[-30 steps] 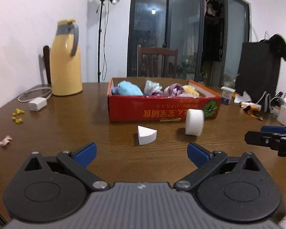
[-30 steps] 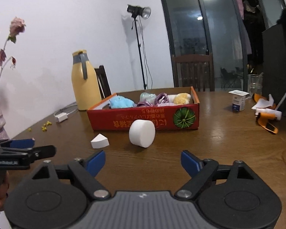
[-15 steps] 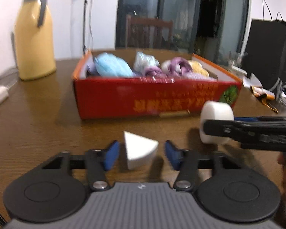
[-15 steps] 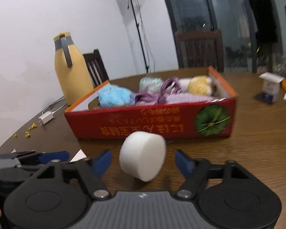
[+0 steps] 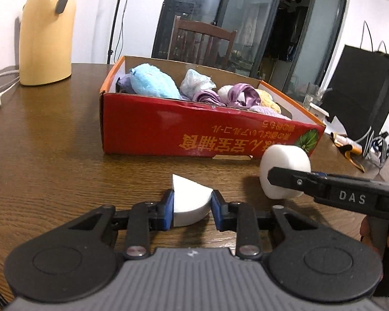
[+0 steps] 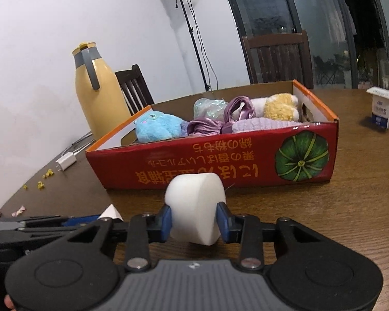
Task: Organize soft objects
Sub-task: 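Lift both foam pieces and carry them toward the box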
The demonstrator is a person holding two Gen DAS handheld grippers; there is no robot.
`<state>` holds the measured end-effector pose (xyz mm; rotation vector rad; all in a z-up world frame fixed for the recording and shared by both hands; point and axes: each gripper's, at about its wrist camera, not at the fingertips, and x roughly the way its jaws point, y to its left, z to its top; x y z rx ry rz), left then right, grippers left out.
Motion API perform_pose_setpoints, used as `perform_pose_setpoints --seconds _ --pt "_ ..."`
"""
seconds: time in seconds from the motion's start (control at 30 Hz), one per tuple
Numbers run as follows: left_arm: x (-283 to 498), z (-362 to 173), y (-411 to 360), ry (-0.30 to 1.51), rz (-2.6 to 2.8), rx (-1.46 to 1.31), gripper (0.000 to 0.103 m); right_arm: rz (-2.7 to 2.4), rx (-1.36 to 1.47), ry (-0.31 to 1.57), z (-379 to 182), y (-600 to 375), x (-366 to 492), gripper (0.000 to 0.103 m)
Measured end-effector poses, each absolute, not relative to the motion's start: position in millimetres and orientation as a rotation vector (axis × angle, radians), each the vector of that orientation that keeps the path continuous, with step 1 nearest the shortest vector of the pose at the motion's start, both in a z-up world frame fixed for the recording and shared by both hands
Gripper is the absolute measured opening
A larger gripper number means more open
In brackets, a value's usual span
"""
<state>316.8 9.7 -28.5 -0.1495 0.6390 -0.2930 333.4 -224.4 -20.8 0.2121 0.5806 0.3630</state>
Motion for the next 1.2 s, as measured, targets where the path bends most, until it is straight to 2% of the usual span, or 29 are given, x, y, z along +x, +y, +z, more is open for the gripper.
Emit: perform_pose_setpoints --seconds 0.33,0.7,0.93,1.2 --pt "222 -12 -8 0.578 -0.238 -0.021 0.030 0.362 0.244 0.521 2 -256 251 0.034" --pt "127 48 -14 0.399 -0.277 -0.057 0.031 0.407 0.207 0.425 40 -272 152 0.035" --pt "113 60 -11 0.361 -0.284 -0.058 0.031 0.415 0.194 0.389 54 -267 134 0.035" --pt "132 67 -5 0.335 -0.261 -0.060 0.031 0.400 0.150 0.373 61 -264 151 0.035"
